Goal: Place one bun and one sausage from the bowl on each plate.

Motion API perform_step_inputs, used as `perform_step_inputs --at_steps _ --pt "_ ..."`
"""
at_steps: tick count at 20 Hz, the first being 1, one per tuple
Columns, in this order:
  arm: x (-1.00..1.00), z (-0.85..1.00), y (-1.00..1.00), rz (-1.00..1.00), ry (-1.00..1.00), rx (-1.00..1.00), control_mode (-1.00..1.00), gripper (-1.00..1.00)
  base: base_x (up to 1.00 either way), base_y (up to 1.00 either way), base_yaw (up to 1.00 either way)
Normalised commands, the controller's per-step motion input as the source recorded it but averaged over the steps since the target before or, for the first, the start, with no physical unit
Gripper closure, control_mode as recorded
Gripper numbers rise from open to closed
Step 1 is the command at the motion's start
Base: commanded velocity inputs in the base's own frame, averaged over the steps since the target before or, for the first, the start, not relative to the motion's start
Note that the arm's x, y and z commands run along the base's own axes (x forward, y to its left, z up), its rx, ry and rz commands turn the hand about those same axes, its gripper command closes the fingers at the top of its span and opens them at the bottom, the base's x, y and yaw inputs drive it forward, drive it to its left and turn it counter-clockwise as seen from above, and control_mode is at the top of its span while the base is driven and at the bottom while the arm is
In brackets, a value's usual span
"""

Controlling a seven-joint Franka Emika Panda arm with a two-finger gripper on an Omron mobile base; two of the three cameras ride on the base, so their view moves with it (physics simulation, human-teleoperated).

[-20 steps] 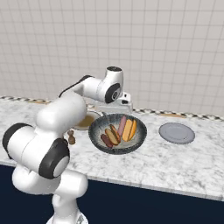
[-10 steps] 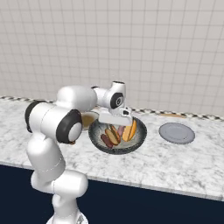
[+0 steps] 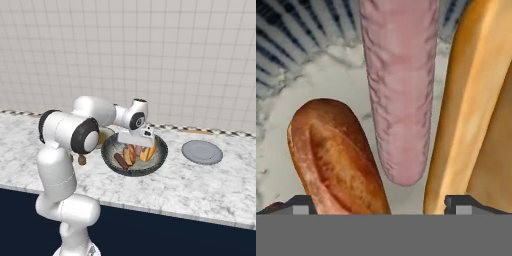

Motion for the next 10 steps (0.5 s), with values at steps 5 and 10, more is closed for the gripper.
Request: perform_step_inputs --at_steps 5,10 --pt "-0.08 -0.02 0.06 0.0 0.0 0.0 -1.0 -1.0 0.0 0.0 0.0" --pt "-0.06 -0.06 0.18 0.0 0.0 -0.05 -1.0 -1.0 0.0 0.0 0.0"
